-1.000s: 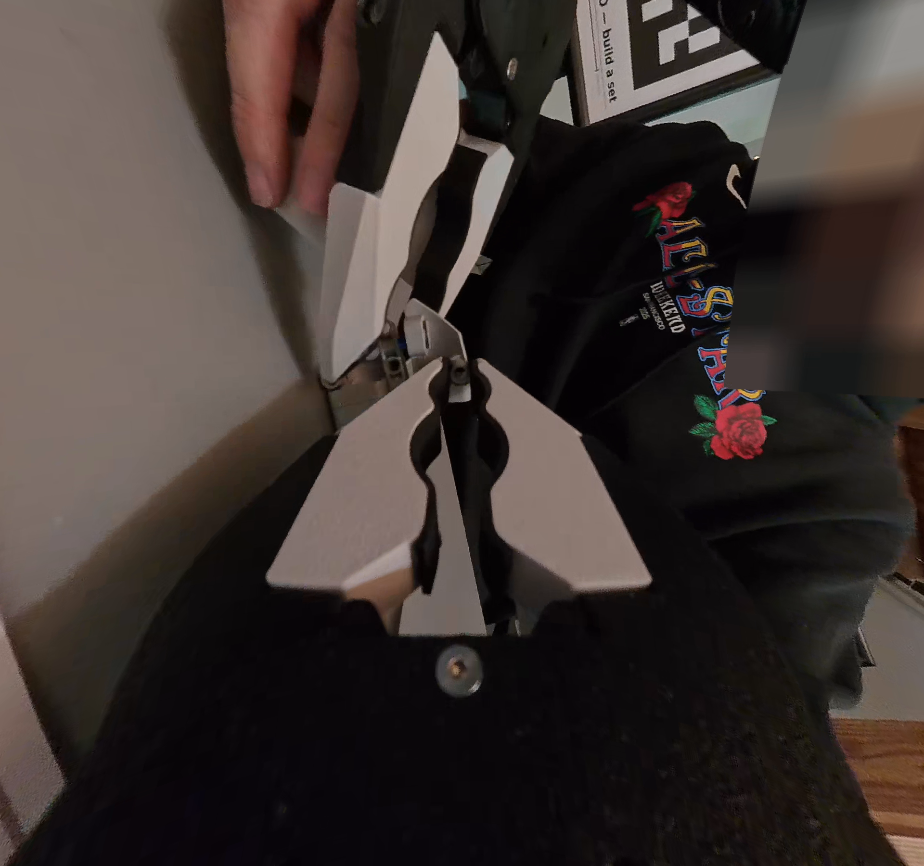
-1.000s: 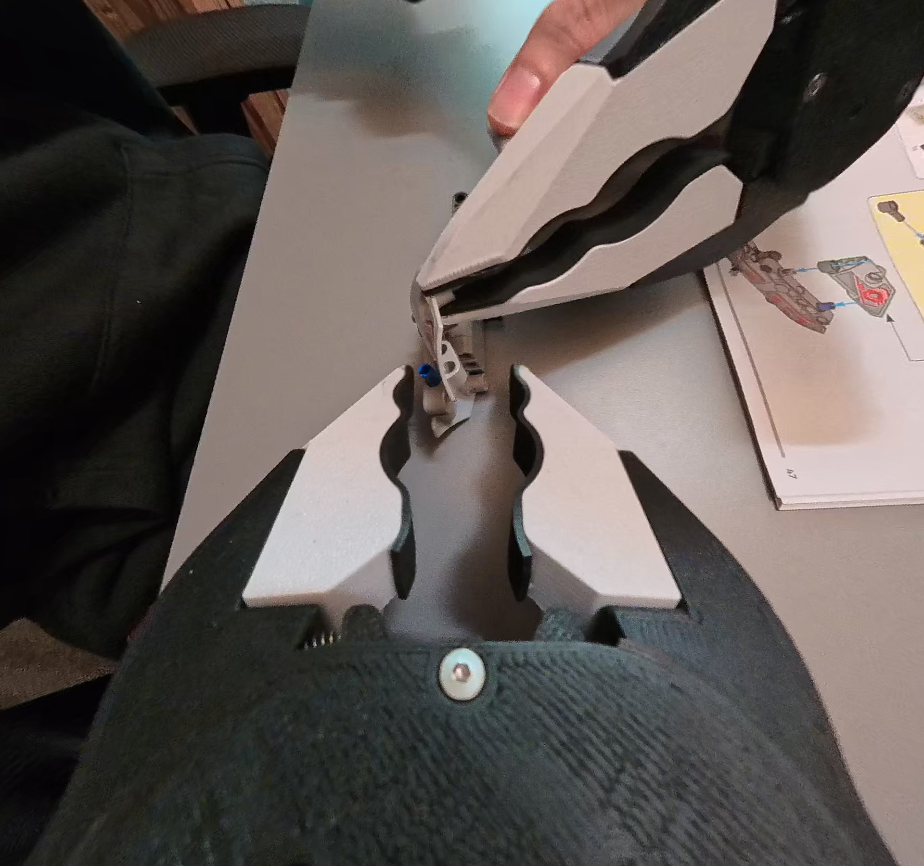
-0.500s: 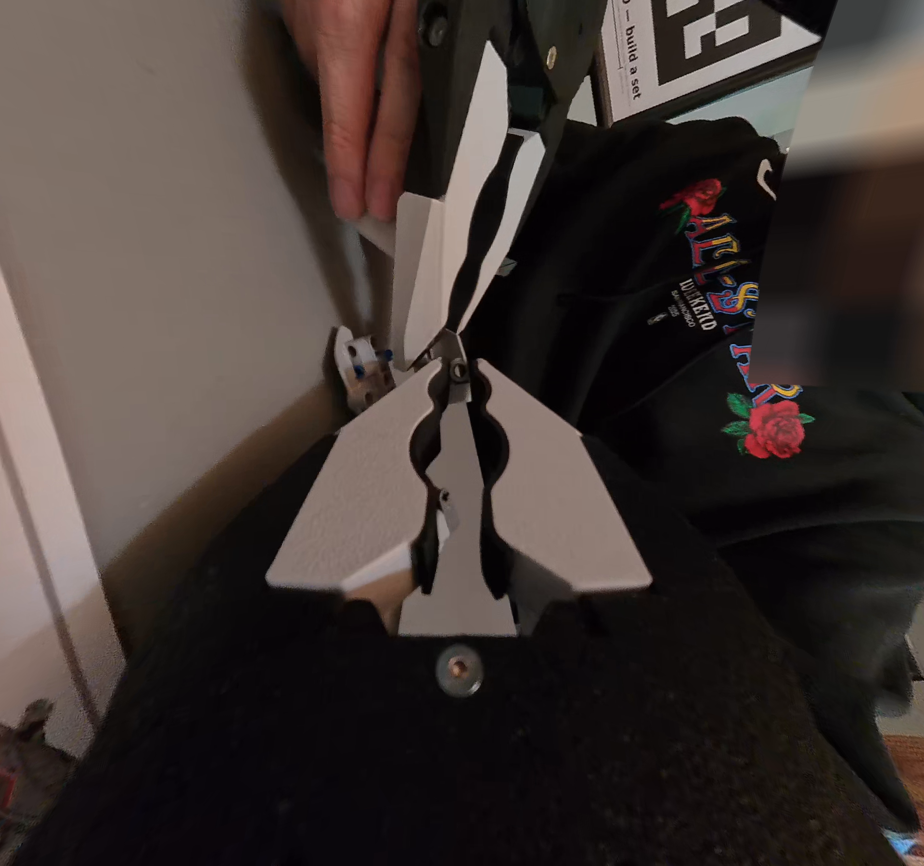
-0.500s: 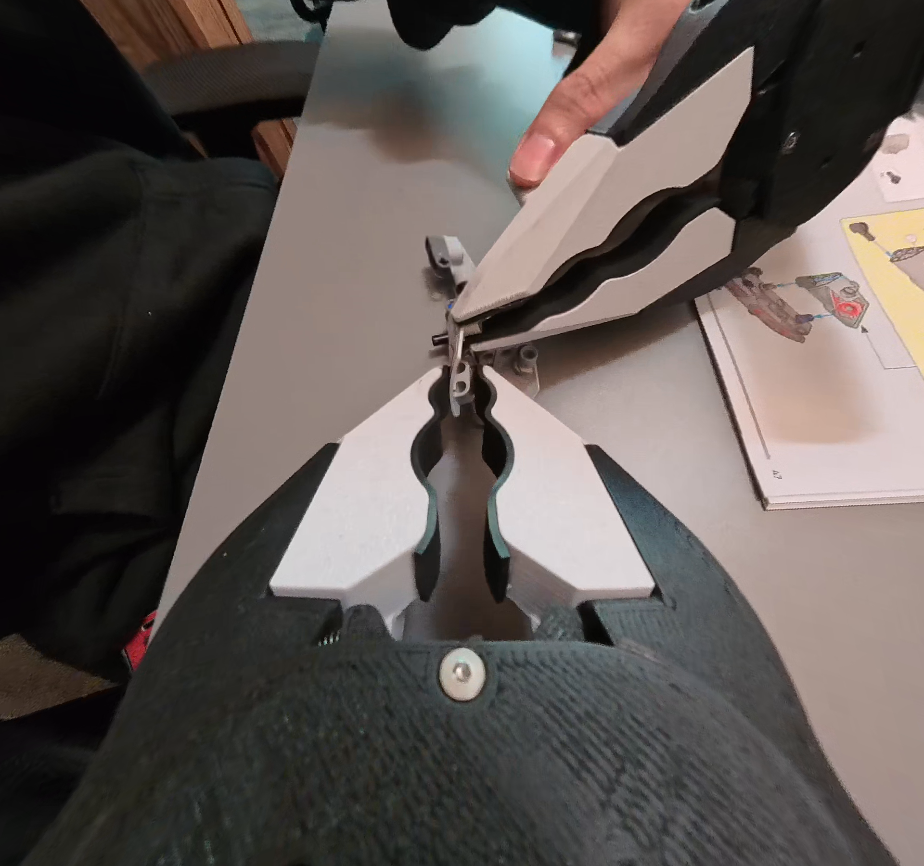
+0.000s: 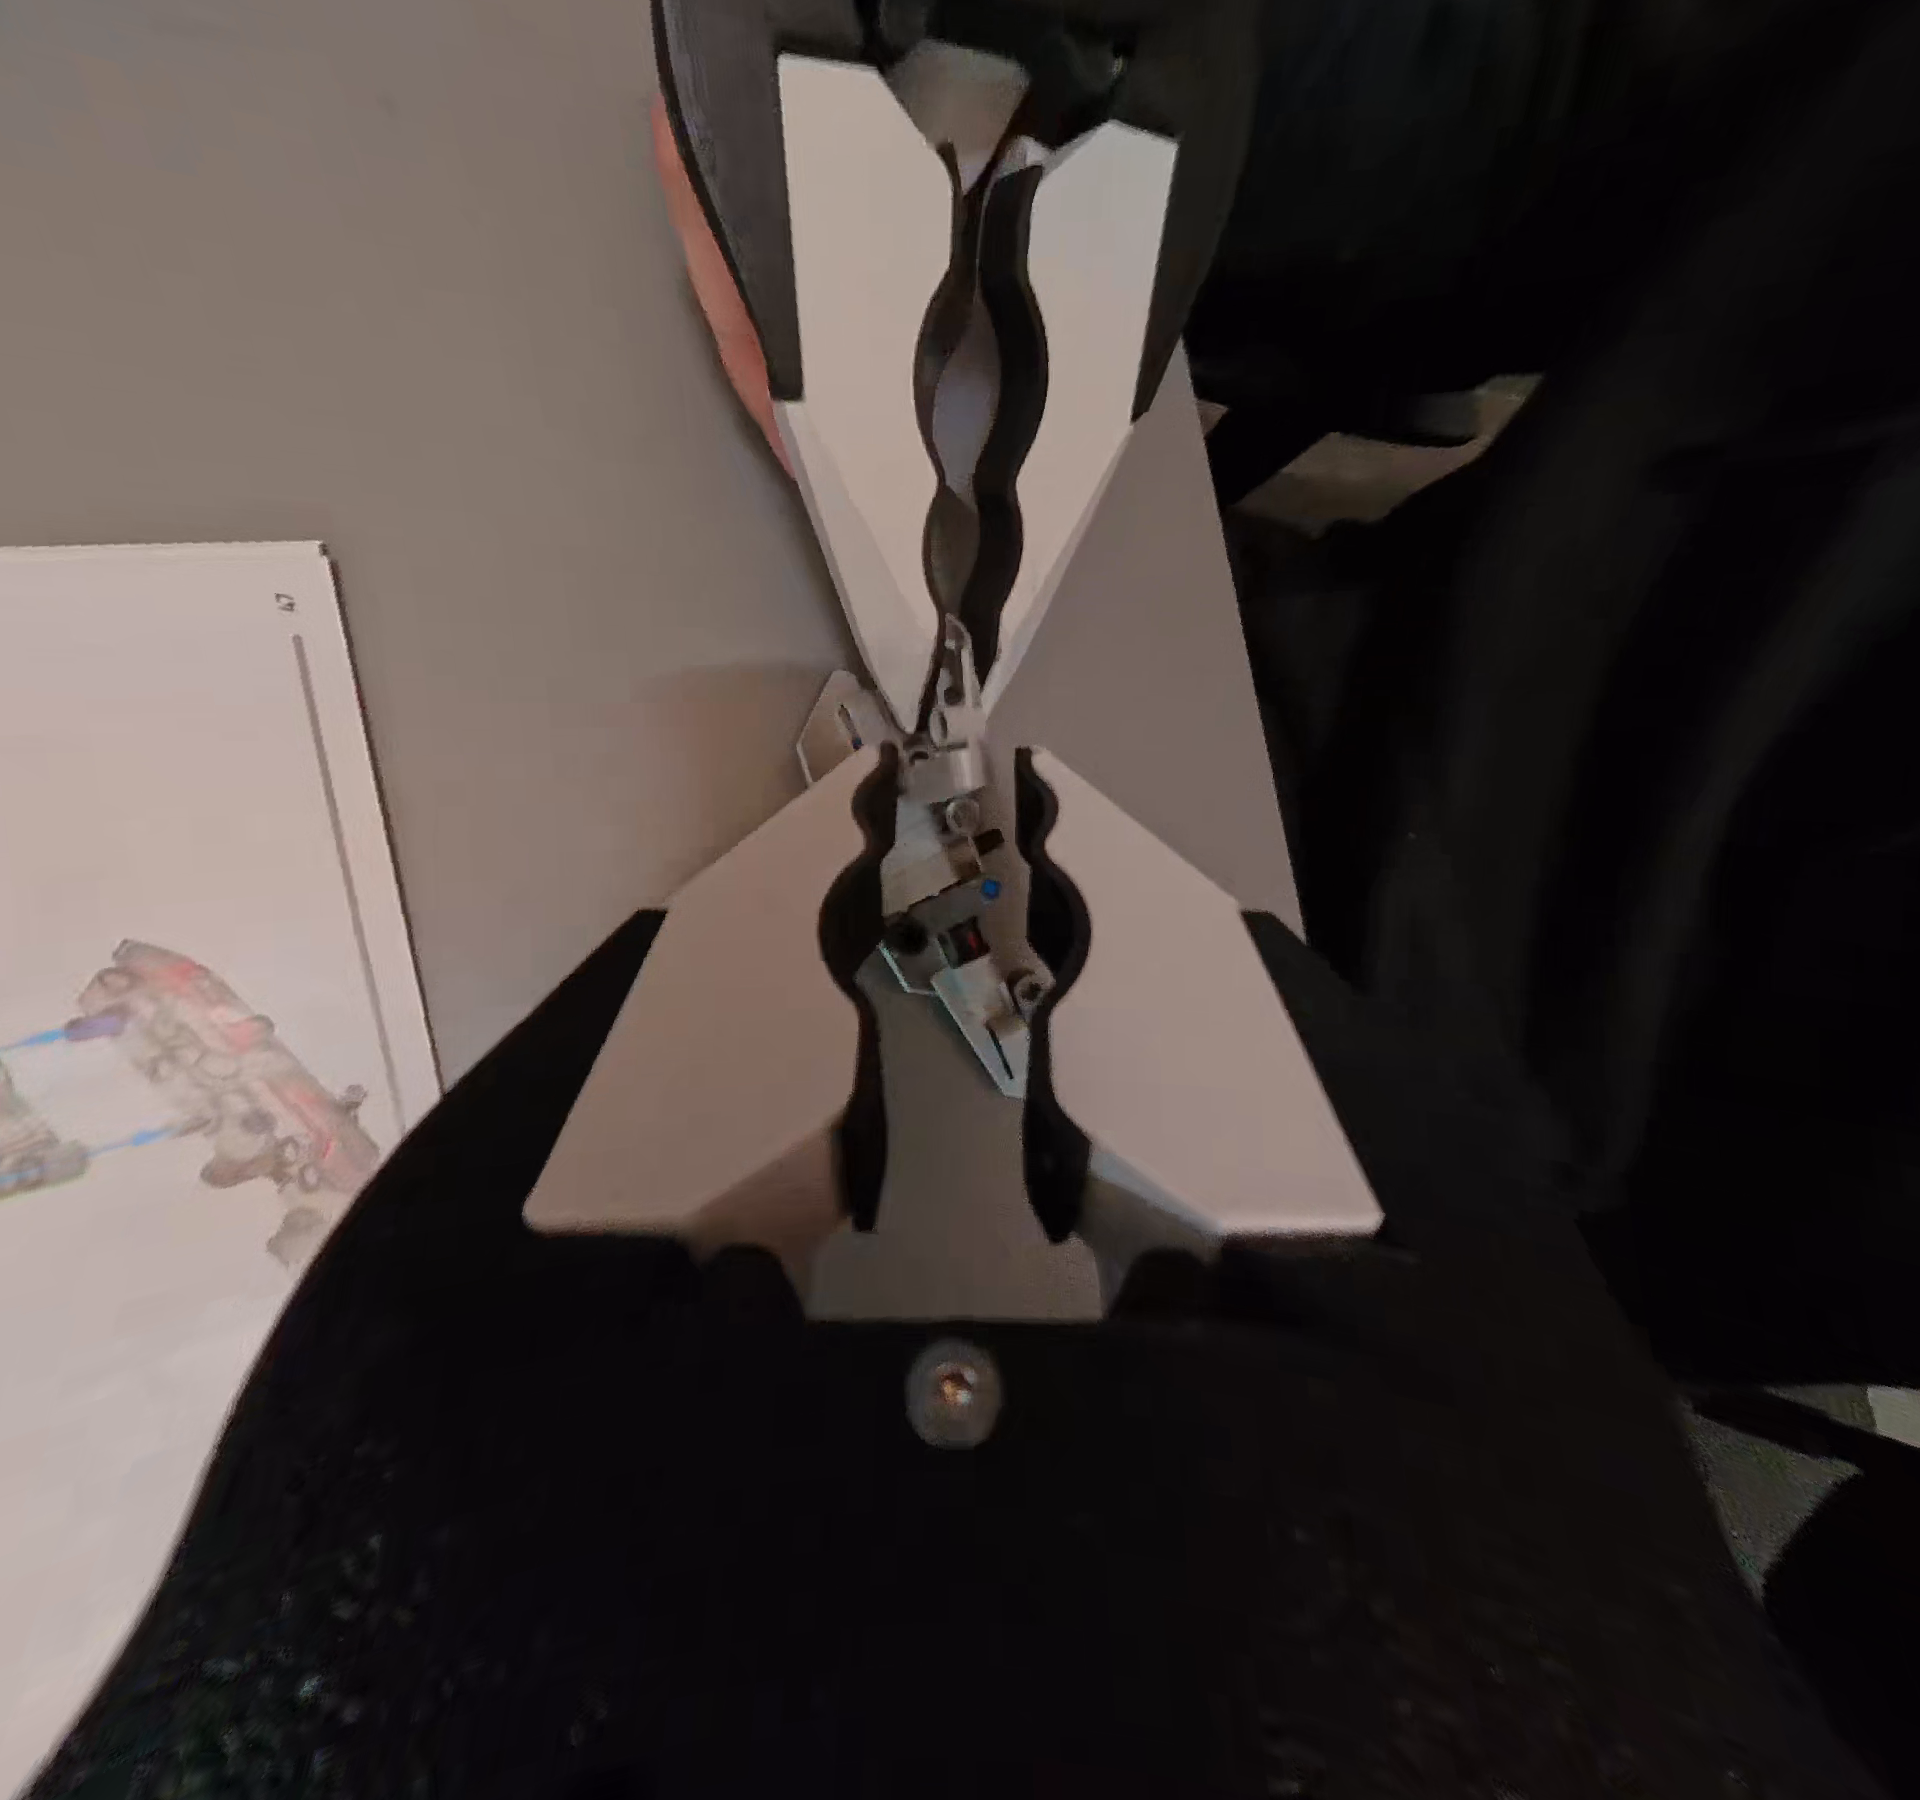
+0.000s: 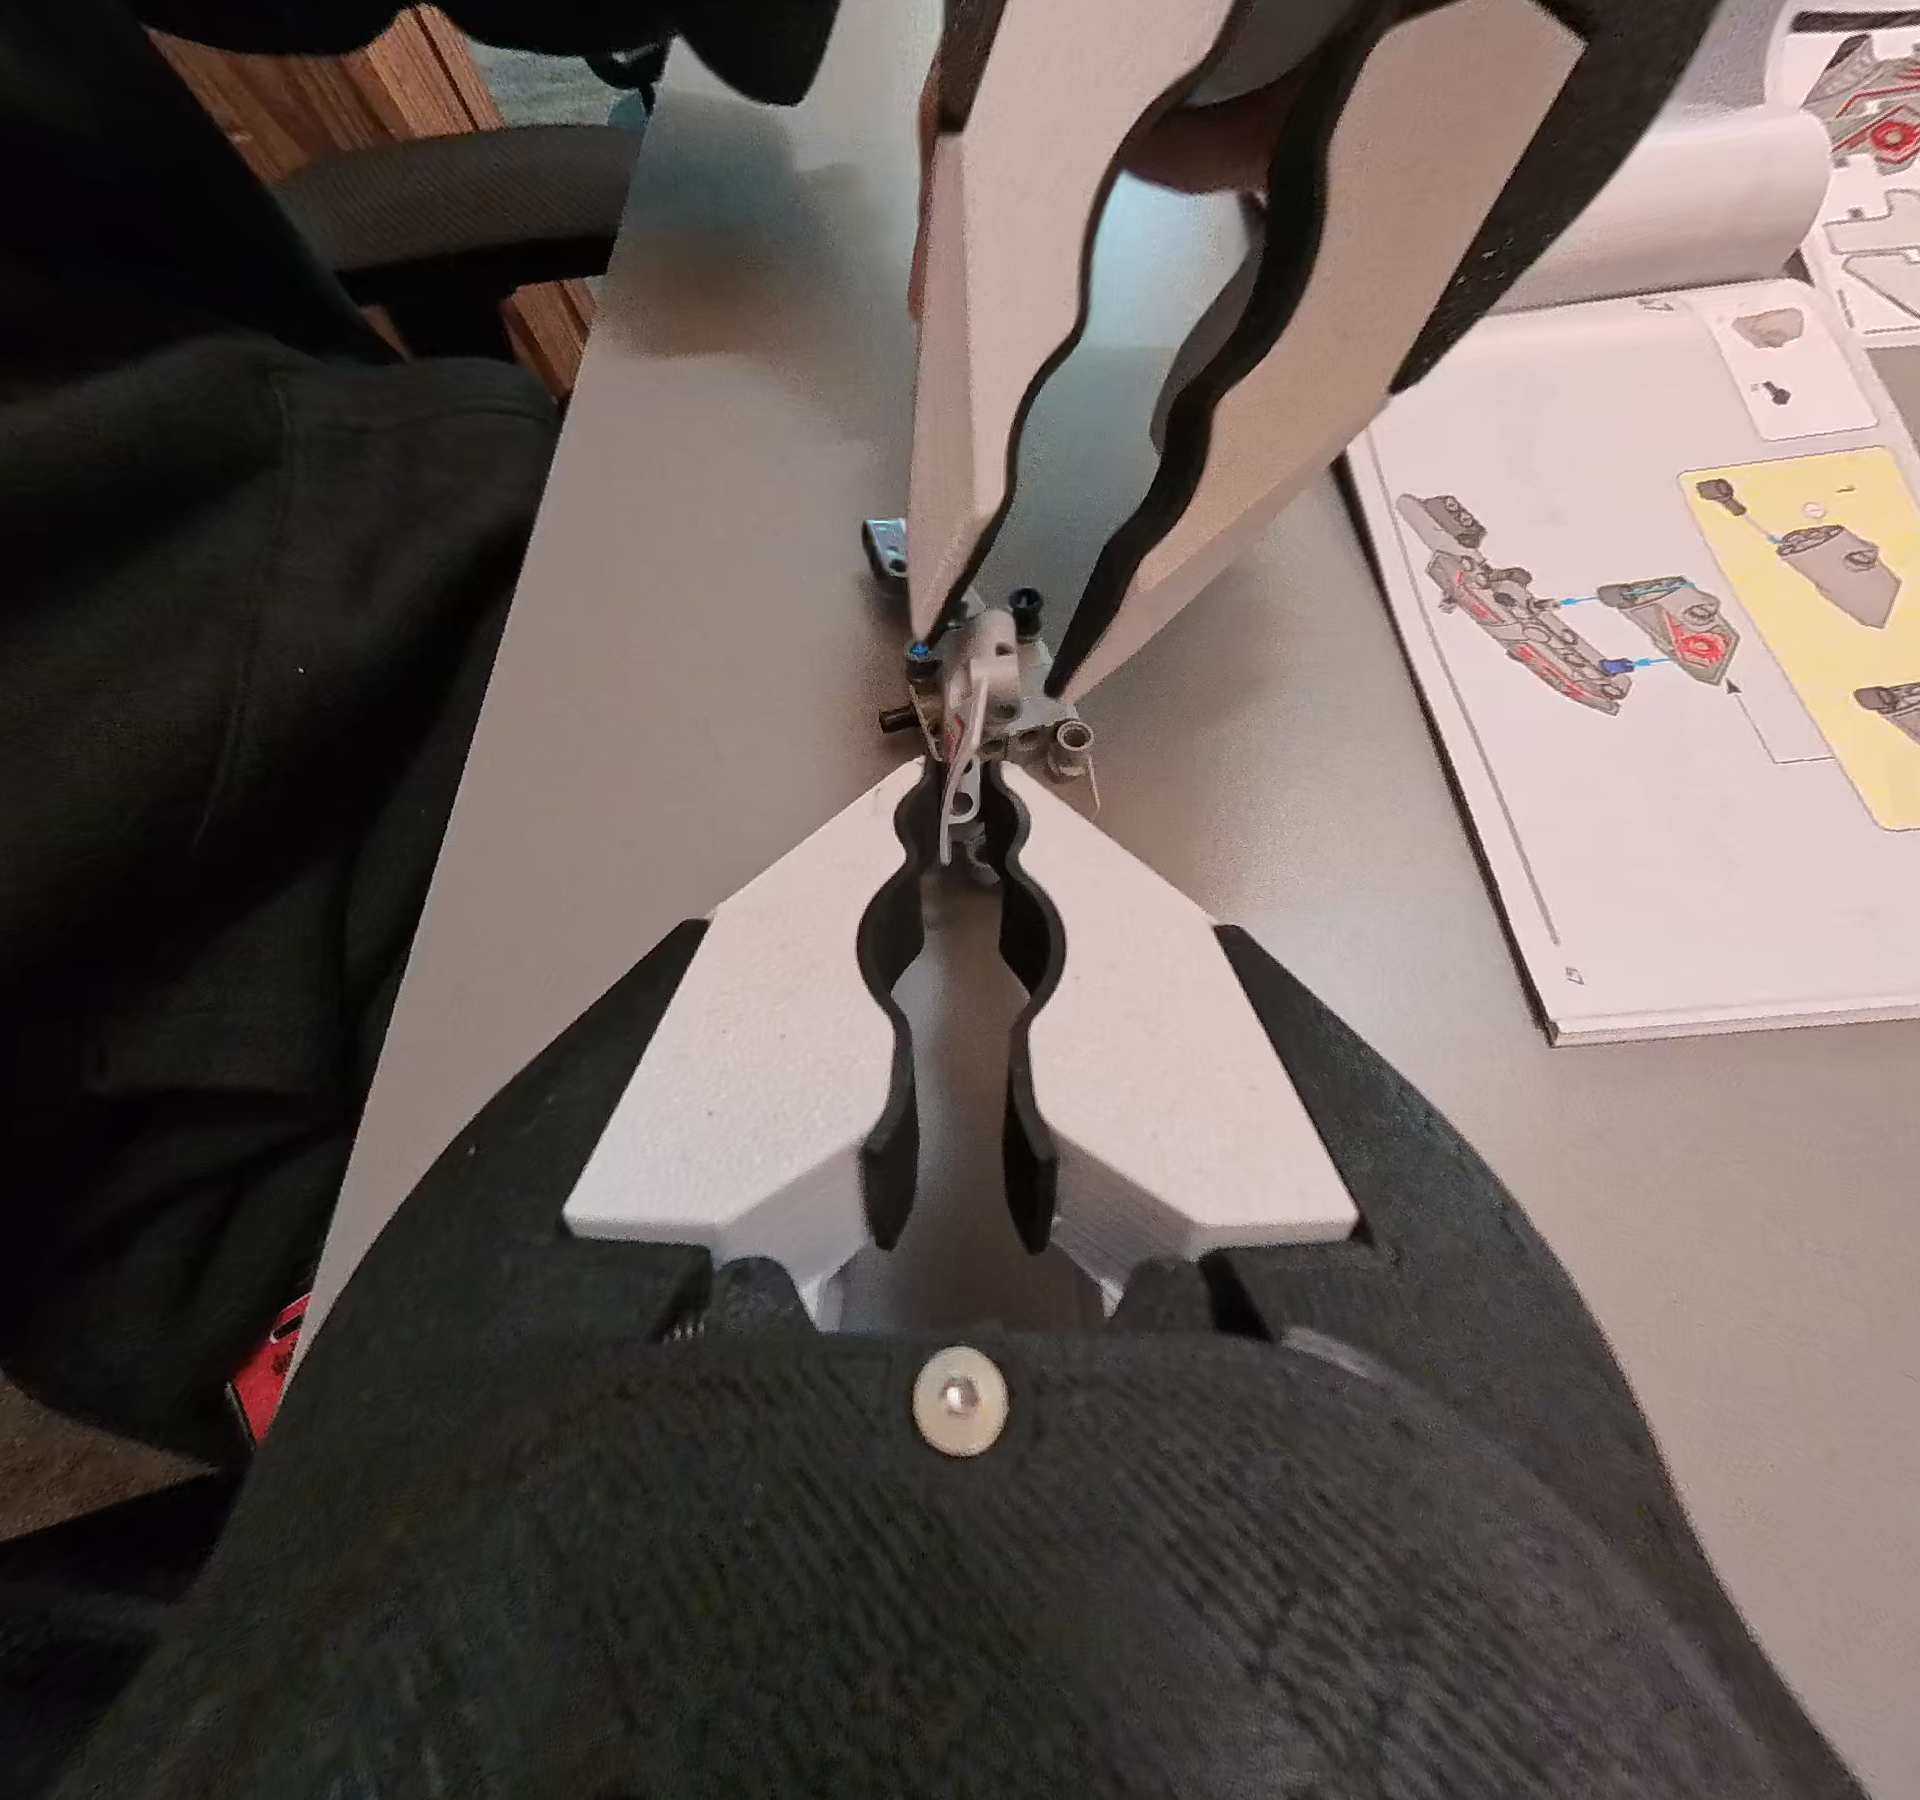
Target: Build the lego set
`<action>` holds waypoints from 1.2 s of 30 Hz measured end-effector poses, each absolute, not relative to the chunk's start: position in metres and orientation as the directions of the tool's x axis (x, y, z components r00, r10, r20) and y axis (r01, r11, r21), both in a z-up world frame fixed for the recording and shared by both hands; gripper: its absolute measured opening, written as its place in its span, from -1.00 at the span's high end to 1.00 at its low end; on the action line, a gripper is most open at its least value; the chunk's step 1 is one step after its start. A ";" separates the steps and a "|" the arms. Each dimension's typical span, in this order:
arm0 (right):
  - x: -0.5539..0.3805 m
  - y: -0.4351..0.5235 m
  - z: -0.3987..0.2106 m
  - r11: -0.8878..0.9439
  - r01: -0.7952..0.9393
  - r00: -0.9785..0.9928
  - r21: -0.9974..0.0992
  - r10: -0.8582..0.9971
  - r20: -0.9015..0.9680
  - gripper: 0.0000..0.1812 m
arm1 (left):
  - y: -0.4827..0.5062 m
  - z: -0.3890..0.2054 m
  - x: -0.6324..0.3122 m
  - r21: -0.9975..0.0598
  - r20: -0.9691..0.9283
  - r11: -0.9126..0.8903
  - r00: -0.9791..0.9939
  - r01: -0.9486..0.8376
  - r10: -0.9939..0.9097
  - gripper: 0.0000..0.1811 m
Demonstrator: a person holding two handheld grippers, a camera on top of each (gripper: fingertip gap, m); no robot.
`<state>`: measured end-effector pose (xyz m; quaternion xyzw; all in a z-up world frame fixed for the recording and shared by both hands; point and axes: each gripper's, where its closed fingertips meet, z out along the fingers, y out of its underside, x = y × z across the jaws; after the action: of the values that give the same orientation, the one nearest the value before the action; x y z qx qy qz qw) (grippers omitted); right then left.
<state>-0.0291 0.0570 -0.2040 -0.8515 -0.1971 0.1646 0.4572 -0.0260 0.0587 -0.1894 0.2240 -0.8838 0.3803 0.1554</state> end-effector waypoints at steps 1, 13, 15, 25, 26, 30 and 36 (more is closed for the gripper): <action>-0.029 0.057 -0.202 -0.497 0.180 0.868 -0.849 0.487 -0.101 0.93 | 0.058 -0.192 -0.027 -0.601 0.433 0.616 -0.855 -0.509 -0.284 0.78; -0.027 0.059 -0.199 -0.470 0.190 0.878 -0.862 0.475 -0.065 0.93 | 0.052 -0.194 -0.023 -0.723 0.295 0.502 -0.869 -0.476 -0.398 0.85; -0.028 0.059 -0.197 -0.455 0.196 0.875 -0.869 0.481 -0.054 0.93 | 0.052 -0.192 -0.023 -0.750 0.249 0.493 -0.879 -0.440 -0.407 0.86; -0.009 0.048 -0.210 -0.324 0.711 0.684 -0.624 0.525 0.507 0.53 | 0.095 -0.185 -0.036 -0.799 -0.210 0.578 -0.821 -0.169 -0.531 0.86; -0.007 0.050 -0.209 -0.298 0.773 0.622 -0.560 0.526 0.579 0.46 | 0.097 -0.190 -0.042 -0.779 -0.238 0.606 -0.818 -0.161 -0.524 0.86; 0.000 0.054 -0.210 -0.197 0.940 0.343 -0.280 0.534 0.773 0.49 | 0.104 -0.199 -0.055 -0.763 -0.275 0.627 -0.798 -0.159 -0.537 0.86; -0.008 0.064 -0.215 -0.050 0.999 0.038 -0.013 0.550 0.834 0.65 | 0.100 -0.208 -0.053 -0.774 -0.250 0.609 -0.801 -0.172 -0.544 0.86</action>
<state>-0.0078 0.0641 -0.2154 -0.6402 -0.6049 -0.3391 0.3306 -0.0525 0.1001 -0.2076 0.2072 -0.8648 0.3906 -0.2380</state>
